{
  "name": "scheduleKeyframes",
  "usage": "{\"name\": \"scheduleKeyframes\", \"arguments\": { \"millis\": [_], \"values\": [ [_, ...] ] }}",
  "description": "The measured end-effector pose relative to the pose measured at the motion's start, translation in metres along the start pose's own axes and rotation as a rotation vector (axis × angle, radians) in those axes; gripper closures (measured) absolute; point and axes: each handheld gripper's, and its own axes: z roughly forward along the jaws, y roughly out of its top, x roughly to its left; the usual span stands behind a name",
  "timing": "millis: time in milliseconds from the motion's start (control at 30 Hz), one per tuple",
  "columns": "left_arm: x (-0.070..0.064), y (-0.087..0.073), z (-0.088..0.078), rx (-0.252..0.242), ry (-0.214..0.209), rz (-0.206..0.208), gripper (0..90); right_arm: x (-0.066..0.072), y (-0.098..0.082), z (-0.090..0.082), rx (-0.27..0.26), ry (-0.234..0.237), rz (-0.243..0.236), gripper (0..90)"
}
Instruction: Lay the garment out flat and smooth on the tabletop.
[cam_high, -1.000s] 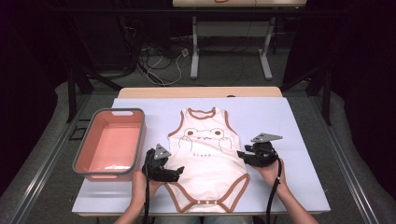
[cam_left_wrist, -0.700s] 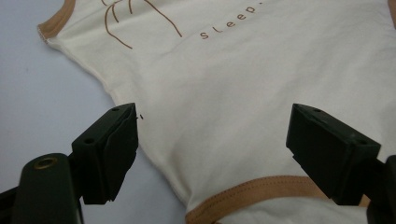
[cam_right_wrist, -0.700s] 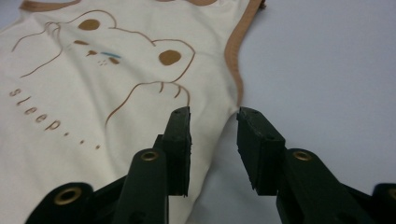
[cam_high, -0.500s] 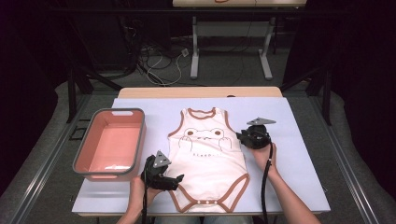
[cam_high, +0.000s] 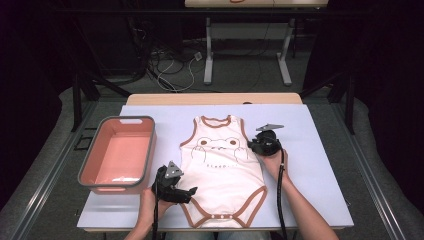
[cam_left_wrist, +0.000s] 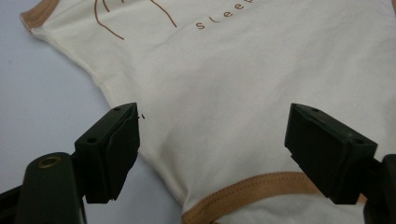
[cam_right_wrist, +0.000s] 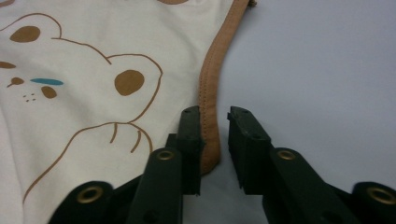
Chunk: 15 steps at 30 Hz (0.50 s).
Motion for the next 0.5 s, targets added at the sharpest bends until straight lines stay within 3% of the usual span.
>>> {"name": "scheduleKeyframes", "arguments": {
  "millis": [133, 300, 500],
  "values": [
    [-0.0014, 0.0006, -0.0004, 0.0, 0.0, 0.009, 18.3, 0.0005, 0.0006, -0.0005, 0.009, 0.014, -0.013, 87.6],
    [-0.0017, 0.0007, 0.0, 0.0, -0.001, 0.009, 18.4, 0.0005, 0.0037, -0.0014, 0.009, -0.035, -0.09, 88.2],
    [-0.0017, 0.0009, 0.0003, 0.003, -0.002, 0.007, 18.5, -0.0079, 0.0077, -0.0048, -0.017, -0.069, -0.111, 88.0]
  ]
}}
